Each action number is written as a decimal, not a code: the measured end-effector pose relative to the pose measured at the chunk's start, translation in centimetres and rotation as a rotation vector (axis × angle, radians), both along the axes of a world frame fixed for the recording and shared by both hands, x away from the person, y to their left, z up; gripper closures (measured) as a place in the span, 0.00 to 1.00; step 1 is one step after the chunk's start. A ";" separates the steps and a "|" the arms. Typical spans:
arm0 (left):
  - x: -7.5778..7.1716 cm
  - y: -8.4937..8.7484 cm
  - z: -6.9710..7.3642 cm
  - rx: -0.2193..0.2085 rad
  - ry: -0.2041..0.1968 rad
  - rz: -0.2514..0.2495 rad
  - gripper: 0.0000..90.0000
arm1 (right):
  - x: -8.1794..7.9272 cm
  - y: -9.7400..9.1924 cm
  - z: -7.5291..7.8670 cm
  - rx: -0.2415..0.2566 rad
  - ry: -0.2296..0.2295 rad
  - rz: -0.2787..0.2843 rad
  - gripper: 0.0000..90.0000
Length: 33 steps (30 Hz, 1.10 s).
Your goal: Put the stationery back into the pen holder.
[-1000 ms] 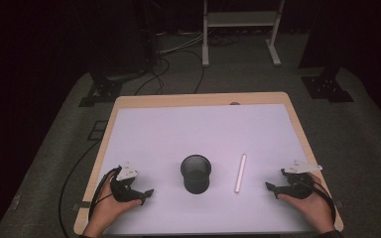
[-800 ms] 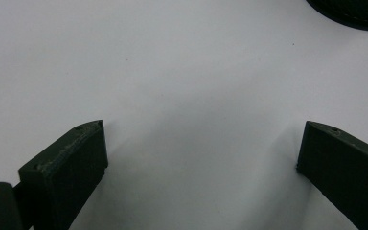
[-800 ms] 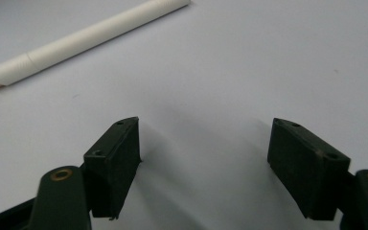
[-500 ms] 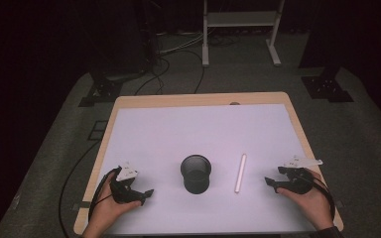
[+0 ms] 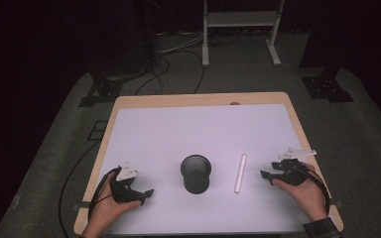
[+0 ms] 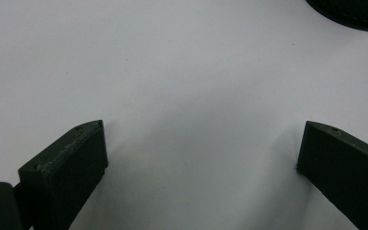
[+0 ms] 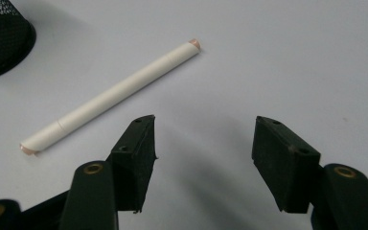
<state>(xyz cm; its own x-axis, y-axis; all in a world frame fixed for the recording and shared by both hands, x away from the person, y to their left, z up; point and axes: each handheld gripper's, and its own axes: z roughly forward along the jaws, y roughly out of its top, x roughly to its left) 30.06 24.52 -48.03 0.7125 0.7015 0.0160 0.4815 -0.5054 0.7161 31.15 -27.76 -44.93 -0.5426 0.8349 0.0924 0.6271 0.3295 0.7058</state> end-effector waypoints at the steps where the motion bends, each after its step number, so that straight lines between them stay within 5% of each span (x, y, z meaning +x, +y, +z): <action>1: 0.0 0.0 0.0 0.000 0.000 0.000 0.02 | 0.1 0.0 0.0 -0.002 -0.001 0.003 0.45; 11: 0.0 0.0 0.0 -0.002 0.001 0.000 0.02 | 1.2 1.4 0.7 0.003 0.040 0.018 0.49; 33: 0.0 0.0 0.0 -0.002 0.002 0.000 0.02 | 4.1 5.3 1.6 -0.016 0.043 0.055 0.51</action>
<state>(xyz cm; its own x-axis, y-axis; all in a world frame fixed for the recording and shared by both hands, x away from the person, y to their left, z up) 30.08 24.53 -48.04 0.7125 0.7015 0.0139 0.4826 -0.5043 0.7161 35.28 -22.45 -43.37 -0.5836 0.8054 0.1036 0.6376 0.3755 0.6726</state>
